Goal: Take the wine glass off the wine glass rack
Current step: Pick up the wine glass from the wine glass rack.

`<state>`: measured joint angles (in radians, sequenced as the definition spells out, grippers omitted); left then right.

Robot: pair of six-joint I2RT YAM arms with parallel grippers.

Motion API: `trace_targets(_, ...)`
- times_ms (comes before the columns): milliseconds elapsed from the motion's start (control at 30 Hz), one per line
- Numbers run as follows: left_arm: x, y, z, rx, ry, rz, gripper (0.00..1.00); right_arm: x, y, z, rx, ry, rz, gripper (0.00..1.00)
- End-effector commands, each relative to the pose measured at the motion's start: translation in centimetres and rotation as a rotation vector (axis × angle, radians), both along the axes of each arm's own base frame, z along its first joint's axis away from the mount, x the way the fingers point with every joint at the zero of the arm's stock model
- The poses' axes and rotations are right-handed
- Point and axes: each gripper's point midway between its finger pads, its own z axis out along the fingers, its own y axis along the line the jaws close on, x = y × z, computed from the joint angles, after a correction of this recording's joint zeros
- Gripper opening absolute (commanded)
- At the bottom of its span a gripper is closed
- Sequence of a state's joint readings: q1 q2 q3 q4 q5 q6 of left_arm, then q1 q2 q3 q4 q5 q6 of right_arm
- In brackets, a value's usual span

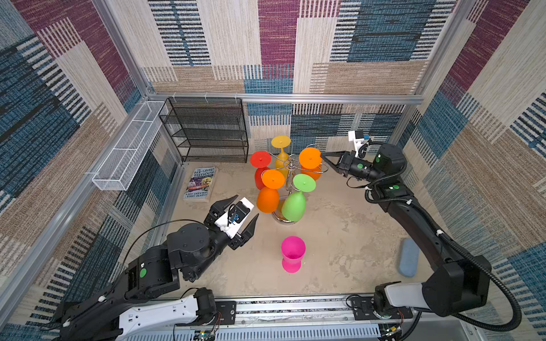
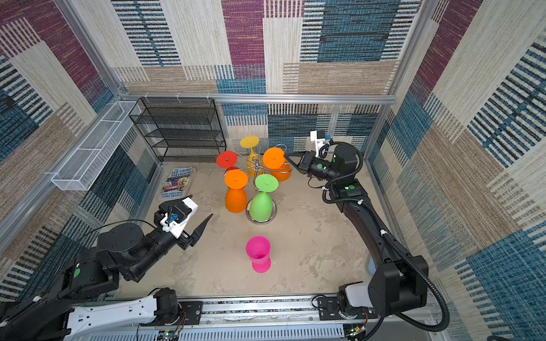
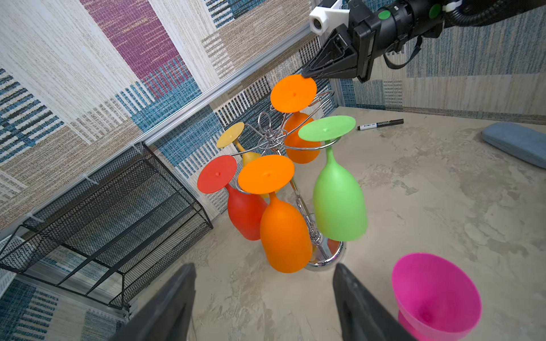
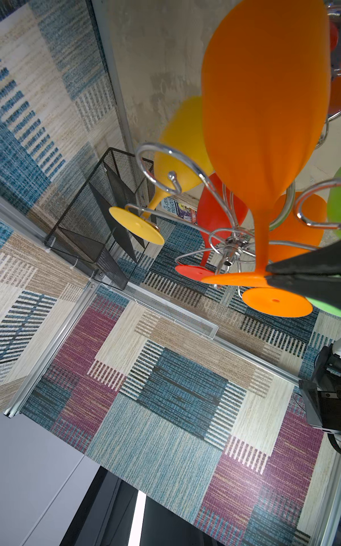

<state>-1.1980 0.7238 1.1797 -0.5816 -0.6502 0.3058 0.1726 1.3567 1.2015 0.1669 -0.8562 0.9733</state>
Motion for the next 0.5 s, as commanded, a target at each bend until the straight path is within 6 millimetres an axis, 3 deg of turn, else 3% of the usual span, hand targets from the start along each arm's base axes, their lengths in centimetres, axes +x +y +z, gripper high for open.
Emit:
trace_targets(0,0.0,0.1,0.0,-0.028,0.015,0.004,0.76,0.4,-0.8,1.2,0.001,-0.058,-0.026,0.00)
trace_targets(467,-0.1,-0.1,-0.3,-0.032,0.022,-0.006,0.76,0.0,-4.5,2.7,-0.016,-0.099,-0.115,0.00)
